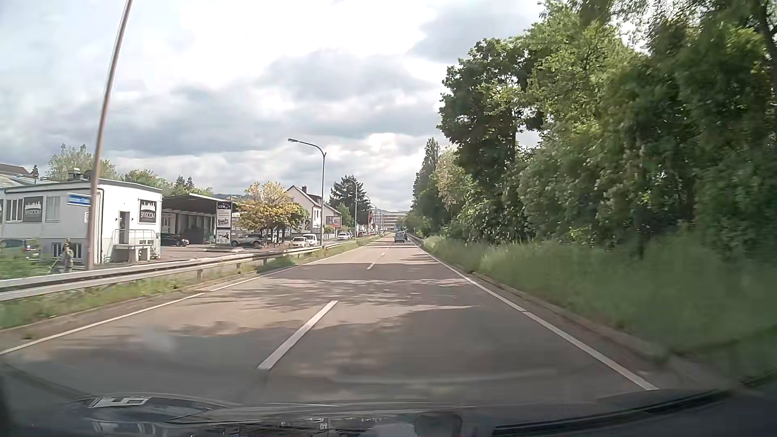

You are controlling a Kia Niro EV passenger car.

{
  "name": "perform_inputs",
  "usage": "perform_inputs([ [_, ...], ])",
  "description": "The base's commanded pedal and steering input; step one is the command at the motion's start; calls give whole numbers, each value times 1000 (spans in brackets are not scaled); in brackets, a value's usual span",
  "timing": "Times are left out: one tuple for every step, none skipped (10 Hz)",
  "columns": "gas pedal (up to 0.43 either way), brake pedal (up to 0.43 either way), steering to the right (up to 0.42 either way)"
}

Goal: Follow the waypoints while adhering to traffic rules and regulations

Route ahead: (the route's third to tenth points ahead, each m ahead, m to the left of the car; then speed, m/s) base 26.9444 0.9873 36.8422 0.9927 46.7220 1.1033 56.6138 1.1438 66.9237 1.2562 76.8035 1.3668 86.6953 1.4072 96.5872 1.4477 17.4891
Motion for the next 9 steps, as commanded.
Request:
perform_inputs([
  [87, 0, 1],
  [87, 0, 3],
  [98, 0, 3],
  [110, 0, 3],
  [110, 0, 3],
  [110, 0, 3],
  [110, 0, 3],
  [110, 0, 3],
  [118, 0, 3],
])
